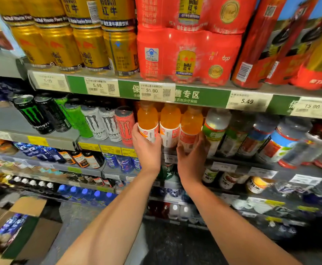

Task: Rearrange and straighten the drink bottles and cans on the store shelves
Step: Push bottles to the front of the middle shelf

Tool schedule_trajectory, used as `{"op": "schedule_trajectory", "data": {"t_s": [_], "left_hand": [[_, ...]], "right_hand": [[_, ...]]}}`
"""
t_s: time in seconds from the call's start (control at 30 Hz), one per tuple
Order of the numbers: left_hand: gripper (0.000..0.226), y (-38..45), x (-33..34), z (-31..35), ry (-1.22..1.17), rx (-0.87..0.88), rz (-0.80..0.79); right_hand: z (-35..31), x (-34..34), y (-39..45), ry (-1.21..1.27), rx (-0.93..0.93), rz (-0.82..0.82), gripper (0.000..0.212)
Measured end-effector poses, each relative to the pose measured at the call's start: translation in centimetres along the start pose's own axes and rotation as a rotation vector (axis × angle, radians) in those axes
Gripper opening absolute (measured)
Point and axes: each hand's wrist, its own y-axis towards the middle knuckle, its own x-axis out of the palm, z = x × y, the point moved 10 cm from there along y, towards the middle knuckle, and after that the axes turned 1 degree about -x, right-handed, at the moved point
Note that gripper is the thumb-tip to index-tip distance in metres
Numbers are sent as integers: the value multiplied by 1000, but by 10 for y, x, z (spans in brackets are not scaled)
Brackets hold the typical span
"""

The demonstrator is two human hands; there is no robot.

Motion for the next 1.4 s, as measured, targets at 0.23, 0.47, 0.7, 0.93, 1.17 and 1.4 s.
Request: {"op": "schedule_trajectory", "data": {"t_s": [0.23, 0.47, 0.7, 0.93, 1.17, 1.4], "left_hand": [[51, -21, -11, 2, -42, -28, 171], [53, -29, 38, 10, -144, -5, -210], [66, -9, 47, 17, -27, 117, -276], [72, -7, 57, 12, -39, 52, -365], [72, -8, 69, 12, -43, -6, -467], [80, -6, 78, 7, -34, -6, -492]], "right_hand": [[-3, 13, -1, 126, 2, -22, 81], [0, 20, 10, -9, 36, -17, 77], [1, 31, 18, 36, 56, 2, 74], [2, 34, 27, 45, 40, -23, 88], [-5, 28, 27, -167, -34, 1, 83], [-3, 19, 22, -192, -61, 19, 82]]}}
